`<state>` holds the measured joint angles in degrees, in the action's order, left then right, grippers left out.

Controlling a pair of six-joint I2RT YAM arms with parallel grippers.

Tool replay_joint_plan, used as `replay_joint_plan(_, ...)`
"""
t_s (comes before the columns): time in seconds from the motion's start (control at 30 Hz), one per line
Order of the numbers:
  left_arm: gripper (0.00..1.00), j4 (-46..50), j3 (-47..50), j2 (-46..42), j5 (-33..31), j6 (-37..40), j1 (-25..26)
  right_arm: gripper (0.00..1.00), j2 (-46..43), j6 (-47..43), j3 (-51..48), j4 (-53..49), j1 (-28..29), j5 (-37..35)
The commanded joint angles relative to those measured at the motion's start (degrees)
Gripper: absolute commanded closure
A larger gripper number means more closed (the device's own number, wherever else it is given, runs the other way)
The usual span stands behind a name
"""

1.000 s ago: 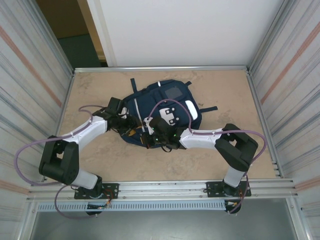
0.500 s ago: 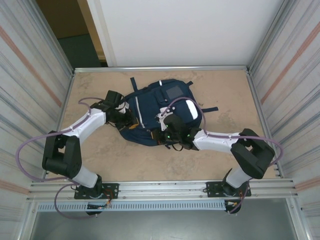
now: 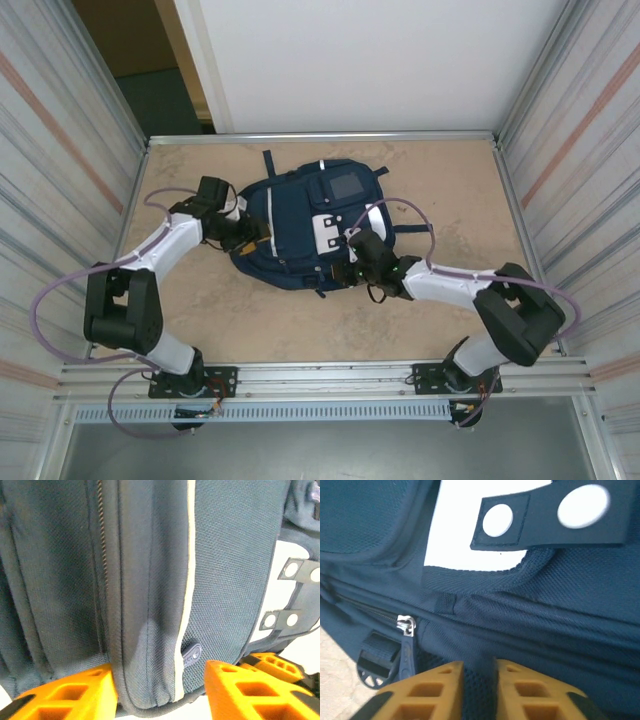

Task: Pack the student bag

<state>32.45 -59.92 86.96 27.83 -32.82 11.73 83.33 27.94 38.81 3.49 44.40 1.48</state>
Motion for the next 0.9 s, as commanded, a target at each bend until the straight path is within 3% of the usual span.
replay_joint_plan(0.0, 0.01, -1.36, -2.29, -6.59, -5.07, 4.82, -0.13, 0.65, -7.94, -2.69, -1.78, -1.78, 0.22, -4.86)
replay_joint_plan(0.07, 0.01, -3.64, -0.91, -10.52, -10.51, 7.17, 0.15, 0.33, -13.76, -5.0, -1.71, -5.08, 0.25, -11.34)
replay_joint_plan(0.1, 0.01, -5.26, 0.19, -12.23, -13.8, 8.59, 0.54, 0.0, -16.38, -5.67, -2.03, -6.01, 0.14, -14.56)
replay_joint_plan(0.2, 0.01, -12.94, 5.78, -18.12, -26.0, 17.61, 3.27, 0.01, -25.94, -8.29, -5.54, -5.05, -1.39, -23.84)
replay_joint_plan(0.3, 0.01, -29.02, 16.05, -22.67, -40.57, 32.97, 7.78, 0.01, -37.24, -9.08, -9.2, -4.33, -6.77, -28.86)
replay_joint_plan(0.37, 0.01, -41.44, 23.67, -24.42, -44.33, 41.2, 8.75, 0.01, -43.56, -8.0, -11.32, -5.37, -12.39, -30.95)
replay_joint_plan(0.47, 0.01, -48.99, 30.05, -27.23, -46.88, 46.97, 8.33, 0.01, -49.31, -10.24, -15.3, -3.66, -21.68, -29.08)
replay_joint_plan(0.67, 0.01, -57.59, 40.77, -32.09, -40.61, 45.42, 4.24, 0.01, -52.82, -16.07, -24.83, -0.46, -35.36, -22.52)
replay_joint_plan(0.87, 0.01, -70.35, 46.52, -27.57, -28.17, 39.69, -1.8, 0.01, -53.38, -16.93, -31.76, 5.89, -41.64, -14.63)
